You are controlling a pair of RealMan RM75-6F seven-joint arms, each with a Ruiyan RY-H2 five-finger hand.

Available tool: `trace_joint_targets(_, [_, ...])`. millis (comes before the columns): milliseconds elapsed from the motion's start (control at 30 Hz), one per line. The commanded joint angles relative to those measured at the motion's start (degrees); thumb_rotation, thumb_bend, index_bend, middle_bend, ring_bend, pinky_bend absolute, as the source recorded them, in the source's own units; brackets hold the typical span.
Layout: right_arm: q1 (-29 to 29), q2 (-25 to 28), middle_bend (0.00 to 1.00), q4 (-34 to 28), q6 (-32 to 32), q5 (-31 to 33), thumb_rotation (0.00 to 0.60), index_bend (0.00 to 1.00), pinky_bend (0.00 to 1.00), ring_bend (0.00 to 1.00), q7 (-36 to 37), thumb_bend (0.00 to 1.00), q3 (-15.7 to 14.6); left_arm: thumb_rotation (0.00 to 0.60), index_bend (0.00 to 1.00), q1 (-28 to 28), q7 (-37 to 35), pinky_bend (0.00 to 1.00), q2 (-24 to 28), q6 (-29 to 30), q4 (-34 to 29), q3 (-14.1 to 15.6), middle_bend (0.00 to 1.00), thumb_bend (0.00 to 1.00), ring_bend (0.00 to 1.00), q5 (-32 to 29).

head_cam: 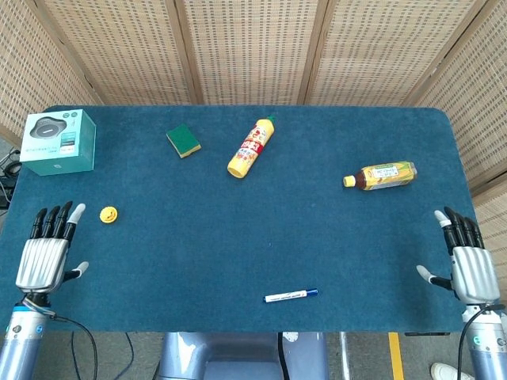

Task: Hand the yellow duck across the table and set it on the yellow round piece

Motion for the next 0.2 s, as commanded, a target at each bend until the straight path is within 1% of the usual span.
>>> trace_joint_targets(33, [-0.38, -0.25, 0.00, -0.18, 0.76, -0.25, 0.600, 0.00, 0.00, 0.00, -0.97, 0.03, -0.11, 0.600, 0.00, 2.41, -0.25, 0.00, 0.64, 1.77, 0.63, 0.96, 0.00, 0.10, 0.00, 1.60])
trace_joint_targets(200, [-0.62, -0.43, 0.00, -0.87, 1.45, -1.17, 0.600, 0.00, 0.00, 0.00, -2.41, 0.02, -0.49, 0.600, 0.00, 4.17, -0.28, 0.00, 1.51, 2.83, 0.22, 1.00, 0.00, 0.10, 0.00, 3.67])
